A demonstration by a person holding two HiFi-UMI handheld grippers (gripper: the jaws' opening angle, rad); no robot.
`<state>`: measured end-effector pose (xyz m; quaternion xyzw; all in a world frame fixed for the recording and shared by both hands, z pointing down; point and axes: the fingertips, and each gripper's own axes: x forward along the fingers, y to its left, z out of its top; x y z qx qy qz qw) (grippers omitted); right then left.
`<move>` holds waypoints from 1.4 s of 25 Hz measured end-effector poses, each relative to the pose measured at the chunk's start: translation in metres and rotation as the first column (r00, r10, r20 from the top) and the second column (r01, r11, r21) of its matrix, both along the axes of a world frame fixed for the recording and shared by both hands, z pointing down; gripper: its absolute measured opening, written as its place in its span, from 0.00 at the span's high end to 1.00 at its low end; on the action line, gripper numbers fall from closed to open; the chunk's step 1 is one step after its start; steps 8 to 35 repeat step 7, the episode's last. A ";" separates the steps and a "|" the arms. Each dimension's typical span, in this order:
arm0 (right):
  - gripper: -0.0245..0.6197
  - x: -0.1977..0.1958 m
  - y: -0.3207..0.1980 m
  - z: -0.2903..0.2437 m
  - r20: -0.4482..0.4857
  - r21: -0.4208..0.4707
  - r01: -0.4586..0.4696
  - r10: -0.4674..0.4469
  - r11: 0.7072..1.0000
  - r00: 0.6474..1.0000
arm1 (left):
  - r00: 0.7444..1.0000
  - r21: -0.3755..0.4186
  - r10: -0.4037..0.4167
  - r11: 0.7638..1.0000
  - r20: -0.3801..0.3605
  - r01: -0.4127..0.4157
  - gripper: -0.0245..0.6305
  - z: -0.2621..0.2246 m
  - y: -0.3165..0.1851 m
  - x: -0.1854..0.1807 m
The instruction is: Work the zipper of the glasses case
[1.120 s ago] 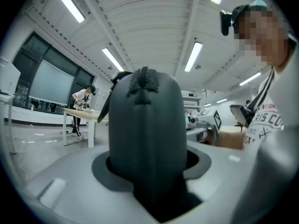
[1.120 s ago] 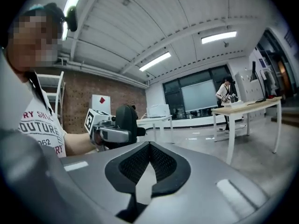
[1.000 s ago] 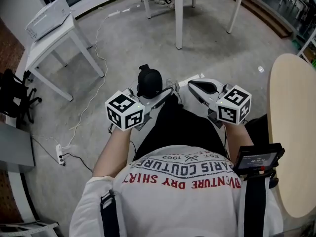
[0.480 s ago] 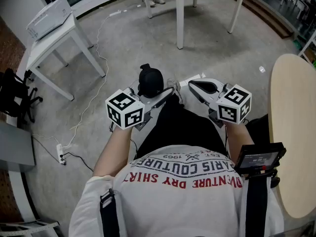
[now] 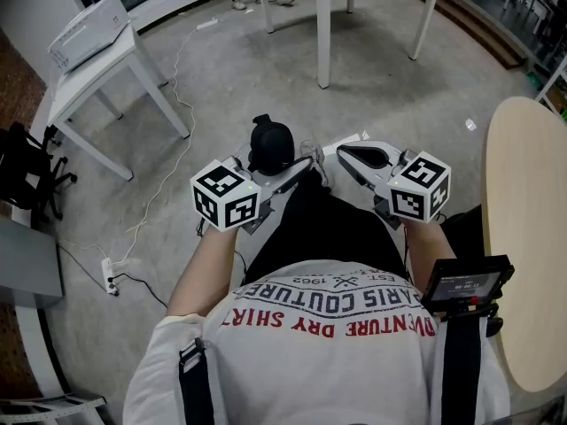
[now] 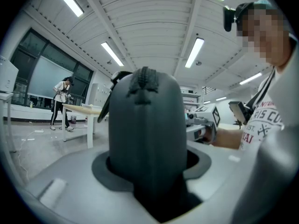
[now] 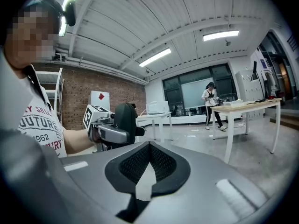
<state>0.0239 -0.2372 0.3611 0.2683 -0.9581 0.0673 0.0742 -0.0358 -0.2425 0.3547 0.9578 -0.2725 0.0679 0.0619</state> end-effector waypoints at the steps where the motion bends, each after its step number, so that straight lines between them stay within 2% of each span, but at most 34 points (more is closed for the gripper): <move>1: 0.96 -0.001 0.000 0.000 0.000 -0.001 0.001 -0.001 1.000 1.000 | 1.000 0.000 0.002 1.000 0.000 -0.002 0.59 0.000 0.000 0.000; 35: 0.96 -0.005 0.000 -0.001 -0.001 -0.005 0.002 -0.002 1.000 1.000 | 1.000 0.001 0.013 1.000 -0.006 -0.013 0.59 -0.003 0.000 -0.002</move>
